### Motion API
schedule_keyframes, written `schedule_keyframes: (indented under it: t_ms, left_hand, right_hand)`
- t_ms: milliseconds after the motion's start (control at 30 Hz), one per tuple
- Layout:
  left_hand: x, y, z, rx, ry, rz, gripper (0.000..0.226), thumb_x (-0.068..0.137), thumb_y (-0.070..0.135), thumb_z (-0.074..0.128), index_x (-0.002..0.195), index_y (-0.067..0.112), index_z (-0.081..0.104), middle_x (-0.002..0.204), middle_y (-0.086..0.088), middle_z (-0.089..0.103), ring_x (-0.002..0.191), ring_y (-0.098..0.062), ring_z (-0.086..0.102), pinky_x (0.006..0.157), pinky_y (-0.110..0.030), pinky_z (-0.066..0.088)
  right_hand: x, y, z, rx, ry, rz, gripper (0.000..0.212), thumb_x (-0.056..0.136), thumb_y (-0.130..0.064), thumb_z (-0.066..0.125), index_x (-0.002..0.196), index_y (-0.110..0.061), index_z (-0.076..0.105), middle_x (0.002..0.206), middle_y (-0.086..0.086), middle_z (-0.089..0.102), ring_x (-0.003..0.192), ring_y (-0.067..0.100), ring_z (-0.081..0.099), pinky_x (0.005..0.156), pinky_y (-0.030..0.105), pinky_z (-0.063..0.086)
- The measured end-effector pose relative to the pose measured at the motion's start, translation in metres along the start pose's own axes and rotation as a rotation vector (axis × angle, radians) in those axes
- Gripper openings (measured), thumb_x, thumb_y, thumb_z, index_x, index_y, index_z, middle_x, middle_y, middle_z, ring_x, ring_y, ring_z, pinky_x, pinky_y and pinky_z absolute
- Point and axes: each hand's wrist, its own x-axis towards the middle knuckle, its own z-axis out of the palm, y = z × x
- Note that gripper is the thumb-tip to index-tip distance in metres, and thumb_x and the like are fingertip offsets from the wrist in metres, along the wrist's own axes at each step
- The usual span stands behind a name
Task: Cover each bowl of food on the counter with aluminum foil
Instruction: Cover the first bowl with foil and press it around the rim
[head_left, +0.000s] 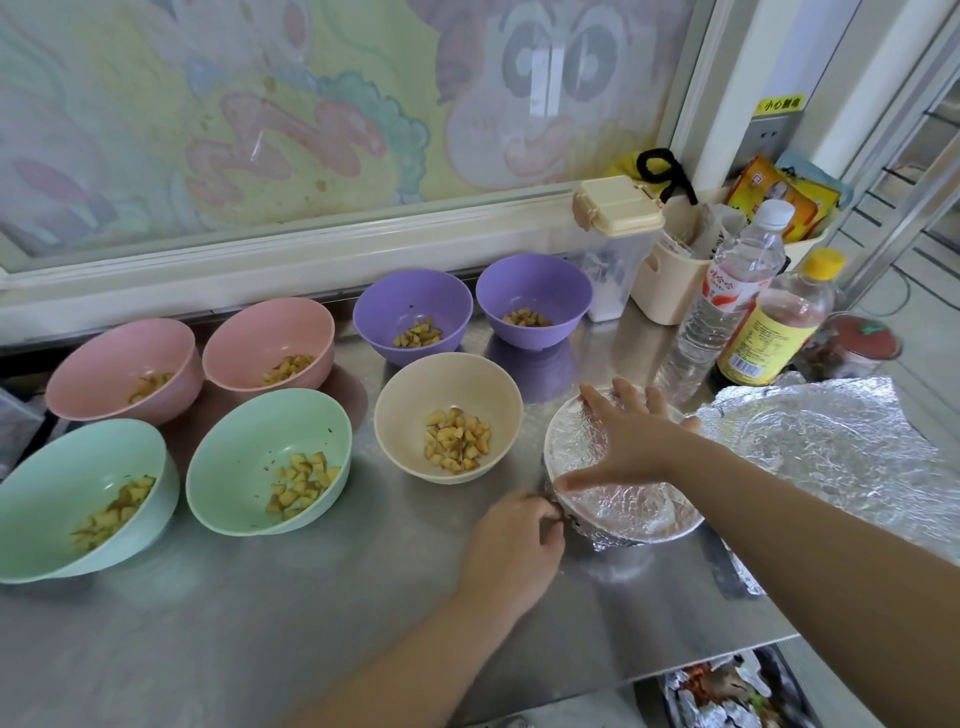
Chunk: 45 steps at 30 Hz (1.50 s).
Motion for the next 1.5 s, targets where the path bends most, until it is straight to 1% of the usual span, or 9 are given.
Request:
schedule_keyframes:
  t_ms: [267,467,800,967,1067,1133,1233,1367,1500]
  left_hand:
    - [0.013,-0.002,0.004,-0.045,-0.011,0.081,0.032,0.077,0.051,0.076,0.082,0.021,0.067,0.091,0.012,0.062,0.082,-0.008,0.06,0.077,-0.03,0.05]
    - [0.015,-0.007,0.017,-0.177,0.084,0.102,0.026,0.076,0.039,0.082,0.074,0.017,0.068,0.082,0.008,0.064,0.072,-0.01,0.06,0.071,-0.034,0.051]
    - [0.023,-0.016,0.015,-0.352,-0.02,0.053,0.025,0.074,0.032,0.086,0.074,0.014,0.068,0.079,0.007,0.068,0.071,-0.011,0.067,0.071,-0.033,0.054]
    - [0.028,-0.021,0.006,-0.616,-0.001,-0.257,0.016,0.084,0.028,0.076,0.092,0.026,0.063,0.089,0.009,0.071,0.081,-0.002,0.065,0.069,-0.014,0.048]
    - [0.034,-0.006,0.019,-0.953,0.068,-0.446,0.029,0.095,0.014,0.057,0.12,0.028,0.059,0.123,-0.005,0.068,0.114,-0.019,0.062,0.104,-0.033,0.047]
    - [0.038,0.011,0.023,-1.272,0.067,-0.516,0.035,0.099,0.017,0.047,0.131,0.024,0.059,0.131,-0.008,0.065,0.125,-0.025,0.058,0.112,-0.042,0.04]
    - [0.042,0.036,0.017,-1.532,0.0,-0.519,0.037,0.104,0.031,0.042,0.123,0.017,0.07,0.118,-0.009,0.072,0.114,-0.025,0.067,0.106,-0.045,0.046]
    - [0.045,0.046,0.019,-1.665,0.07,-0.513,0.042,0.105,0.023,0.033,0.124,0.008,0.067,0.118,-0.018,0.07,0.113,-0.033,0.067,0.106,-0.052,0.046]
    - [0.05,0.048,0.019,-1.763,0.08,-0.55,0.051,0.104,0.03,0.025,0.122,0.007,0.067,0.113,-0.018,0.072,0.099,-0.028,0.072,0.076,-0.038,0.059]
  right_hand:
    - [0.001,0.001,0.002,0.013,0.002,-0.012,0.149,0.039,-0.101,0.059,0.154,-0.048,-0.018,0.166,-0.003,-0.025,0.151,0.043,-0.022,0.108,0.084,0.002]
    - [-0.002,0.0,0.001,0.005,0.008,-0.011,0.145,0.046,-0.098,0.063,0.155,-0.047,-0.018,0.167,-0.002,-0.024,0.151,0.042,-0.021,0.108,0.084,0.003]
    - [-0.005,-0.001,0.002,-0.002,0.028,-0.003,0.144,0.044,-0.099,0.061,0.154,-0.048,-0.016,0.167,-0.004,-0.02,0.152,0.041,-0.018,0.107,0.083,0.003]
    - [-0.007,-0.001,0.006,0.024,0.039,0.003,0.146,0.042,-0.1,0.06,0.154,-0.049,-0.019,0.167,-0.004,-0.023,0.151,0.04,-0.022,0.107,0.084,0.0]
    - [-0.008,-0.002,0.005,0.027,0.033,0.005,0.147,0.042,-0.101,0.06,0.153,-0.049,-0.02,0.166,-0.004,-0.025,0.151,0.04,-0.023,0.107,0.084,-0.001]
    - [-0.008,-0.003,0.006,0.031,0.036,0.007,0.146,0.043,-0.1,0.061,0.153,-0.049,-0.019,0.166,-0.004,-0.025,0.151,0.04,-0.023,0.107,0.083,-0.001]
    - [-0.01,-0.004,0.006,0.026,0.046,0.015,0.143,0.046,-0.098,0.062,0.153,-0.049,-0.019,0.167,-0.004,-0.024,0.152,0.039,-0.022,0.109,0.082,-0.001]
    - [-0.011,-0.005,0.006,0.02,0.048,0.031,0.142,0.047,-0.098,0.061,0.154,-0.048,-0.018,0.167,-0.004,-0.023,0.152,0.038,-0.02,0.11,0.082,0.0]
    - [-0.012,-0.008,0.006,0.045,0.055,0.08,0.143,0.048,-0.099,0.06,0.156,-0.045,-0.016,0.168,-0.001,-0.021,0.152,0.039,-0.019,0.109,0.082,0.004]
